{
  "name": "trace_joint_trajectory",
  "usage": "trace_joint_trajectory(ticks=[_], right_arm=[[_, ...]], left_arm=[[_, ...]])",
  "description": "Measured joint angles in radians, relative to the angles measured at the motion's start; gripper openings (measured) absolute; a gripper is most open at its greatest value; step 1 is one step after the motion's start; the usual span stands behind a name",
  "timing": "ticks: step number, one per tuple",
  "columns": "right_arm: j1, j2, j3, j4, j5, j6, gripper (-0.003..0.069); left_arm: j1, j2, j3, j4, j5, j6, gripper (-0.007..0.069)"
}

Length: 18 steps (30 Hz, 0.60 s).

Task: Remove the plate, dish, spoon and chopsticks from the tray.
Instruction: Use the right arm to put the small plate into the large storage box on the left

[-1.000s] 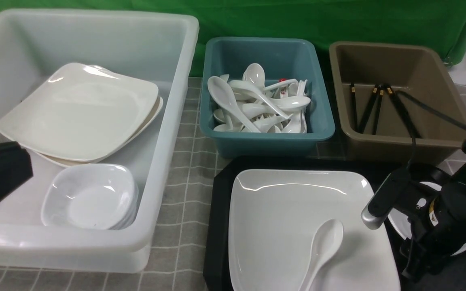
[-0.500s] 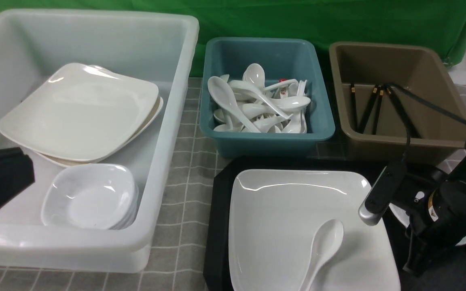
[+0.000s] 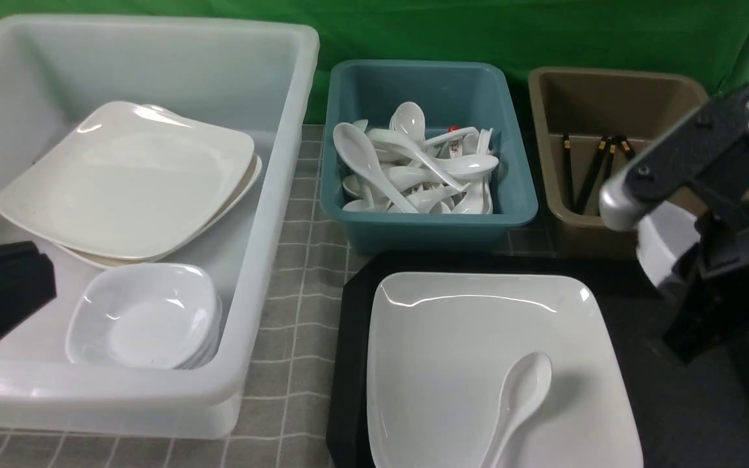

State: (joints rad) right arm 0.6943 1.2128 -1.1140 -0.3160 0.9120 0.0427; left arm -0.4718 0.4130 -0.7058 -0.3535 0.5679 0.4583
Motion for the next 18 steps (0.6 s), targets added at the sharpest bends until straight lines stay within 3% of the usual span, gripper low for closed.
trace_joint_trajectory(ticks=[4,9,18], right_arm=[[0.161,0.039,-0.136,0.017,-0.007,0.000,0.0061],[0.328,0.220,-0.347,0.020,-0.046,-0.043,0.0061],[0.422,0.543,-0.660,0.053,-0.106,-0.209,0.0060]], left_arm=[[0.000,0.000,-0.002,0.076,0.015,-0.088,0.0011],[0.000,-0.015,-0.037,0.306,0.148,-0.331,0.0015],[0.000,-0.165,-0.072,0.539,0.326,-0.525,0.0015]])
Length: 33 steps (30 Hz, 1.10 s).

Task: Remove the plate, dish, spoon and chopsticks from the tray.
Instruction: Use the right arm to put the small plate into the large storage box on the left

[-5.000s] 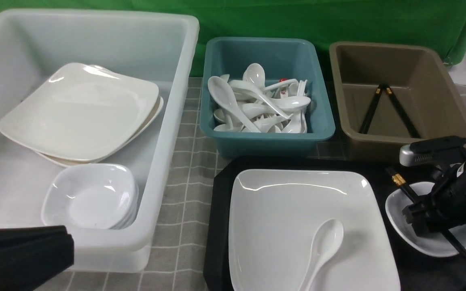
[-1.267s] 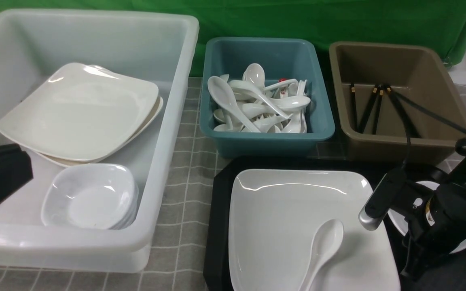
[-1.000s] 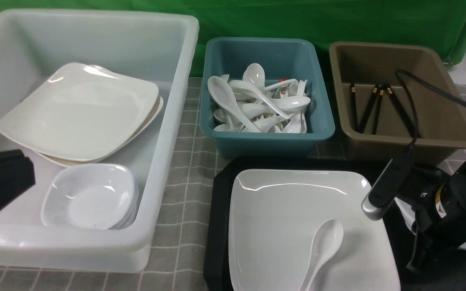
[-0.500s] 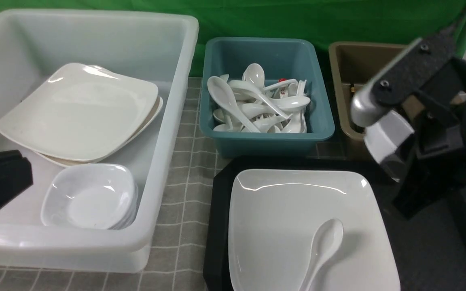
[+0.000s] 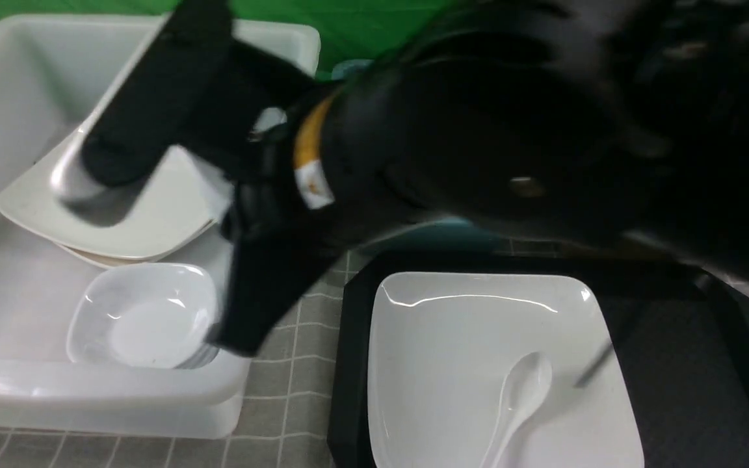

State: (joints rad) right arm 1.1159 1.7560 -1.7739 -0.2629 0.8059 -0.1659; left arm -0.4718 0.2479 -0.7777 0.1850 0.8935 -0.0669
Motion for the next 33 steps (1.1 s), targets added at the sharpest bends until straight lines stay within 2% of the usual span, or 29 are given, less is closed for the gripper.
trace_joint_trajectory(ticks=[6,11,21,26,27,30,33], right_arm=[[0.017,0.274,-0.273,0.072,-0.074,-0.187,0.0059],[0.017,0.428,-0.397,0.079,-0.083,-0.254,0.0059],[0.017,0.554,-0.426,0.065,-0.085,-0.321,0.0083],[0.016,0.563,-0.430,0.032,-0.051,-0.322,0.0301],[0.016,0.563,-0.431,0.031,-0.047,-0.322,0.0309],[0.015,0.543,-0.435,0.012,0.020,-0.323,0.0415],[0.020,0.503,-0.435,0.013,0.132,-0.320,0.0449]], left_arm=[[0.000,-0.098,-0.001,0.049,0.089,-0.031,0.0016],[0.000,-0.114,-0.002,0.045,0.094,-0.035,0.0018],[0.000,-0.114,-0.002,0.001,0.096,-0.032,0.0021],[0.000,-0.114,-0.002,-0.006,0.096,-0.032,0.0021],[0.000,-0.114,-0.002,-0.006,0.096,-0.032,0.0021],[0.000,-0.114,-0.002,-0.018,0.096,-0.032,0.0021],[0.000,-0.114,-0.002,-0.044,0.096,-0.027,0.0021]])
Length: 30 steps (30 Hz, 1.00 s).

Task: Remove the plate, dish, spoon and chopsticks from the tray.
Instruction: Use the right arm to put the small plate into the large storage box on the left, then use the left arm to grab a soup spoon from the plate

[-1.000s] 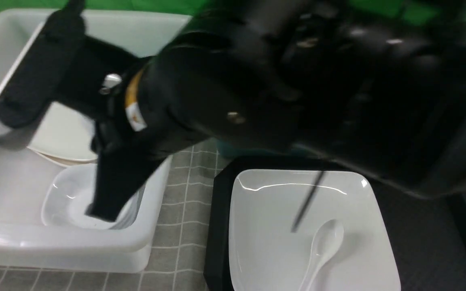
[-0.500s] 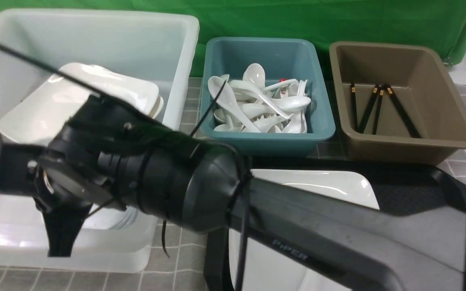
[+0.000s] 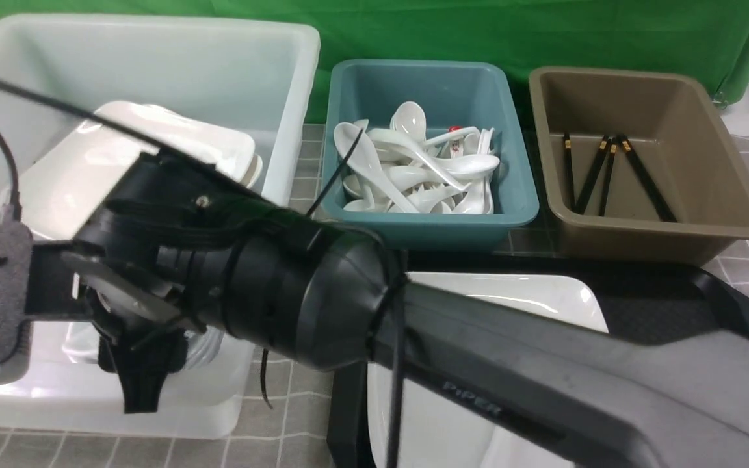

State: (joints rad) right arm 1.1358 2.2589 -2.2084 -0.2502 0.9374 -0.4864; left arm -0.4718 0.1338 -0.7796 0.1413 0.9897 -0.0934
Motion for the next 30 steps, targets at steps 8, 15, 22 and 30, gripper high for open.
trace_joint_trajectory(ticks=[8,15,22,30], right_arm=[[-0.005,-0.212,0.014,-0.015,0.230,0.144,0.0386],[-0.109,-0.561,0.333,-0.032,0.230,0.456,0.0168],[-0.244,-1.038,0.875,-0.045,0.216,0.682,0.0125],[-0.284,-1.403,1.260,-0.046,0.143,0.837,0.0129]], left_arm=[[0.000,0.092,-0.001,-0.064,-0.038,0.020,0.0021],[0.000,0.278,-0.011,-0.156,-0.090,0.093,0.0021],[0.000,0.587,-0.022,-0.325,-0.099,0.233,0.0021],[-0.037,1.092,-0.127,-0.509,-0.160,0.387,0.0021]])
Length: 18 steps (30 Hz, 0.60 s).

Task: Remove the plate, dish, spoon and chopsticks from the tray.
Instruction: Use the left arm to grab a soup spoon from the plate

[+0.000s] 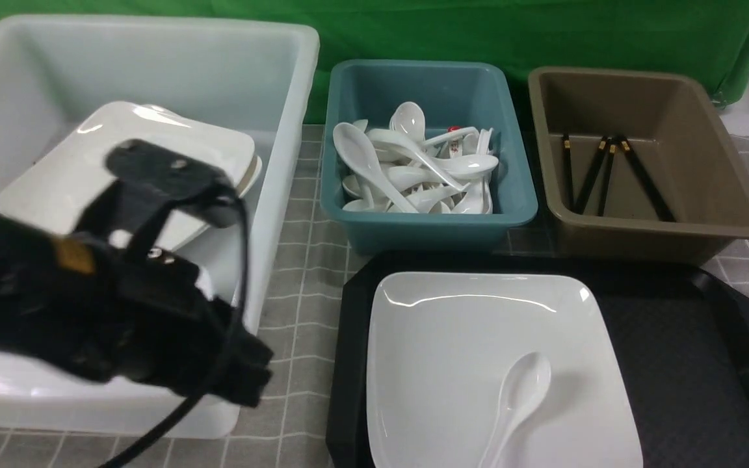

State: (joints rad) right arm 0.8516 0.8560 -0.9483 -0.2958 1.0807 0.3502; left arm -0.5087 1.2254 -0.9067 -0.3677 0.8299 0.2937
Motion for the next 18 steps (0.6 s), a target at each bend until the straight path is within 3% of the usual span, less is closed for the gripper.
trace_joint_trajectory(ticks=[4,6,8,13,18], right_arm=[[0.000,-0.095,0.075,0.002,-0.006,0.009,0.0135],[0.000,-0.155,0.108,0.003,-0.005,0.014,0.0142],[0.000,-0.187,0.117,0.003,-0.005,0.014,0.0146],[0.000,-0.257,0.118,0.003,0.013,0.013,0.0157],[0.000,-0.314,0.121,0.005,0.067,0.013,0.0169]], left_arm=[[-0.136,0.182,-0.065,0.018,-0.040,-0.038,0.0021],[-0.267,0.292,-0.121,0.080,-0.081,-0.134,0.0021],[-0.333,0.350,-0.161,0.118,-0.088,-0.178,0.0021],[-0.418,0.458,-0.268,0.166,-0.075,-0.268,0.0031],[-0.423,0.532,-0.347,0.209,-0.056,-0.304,0.0120]])
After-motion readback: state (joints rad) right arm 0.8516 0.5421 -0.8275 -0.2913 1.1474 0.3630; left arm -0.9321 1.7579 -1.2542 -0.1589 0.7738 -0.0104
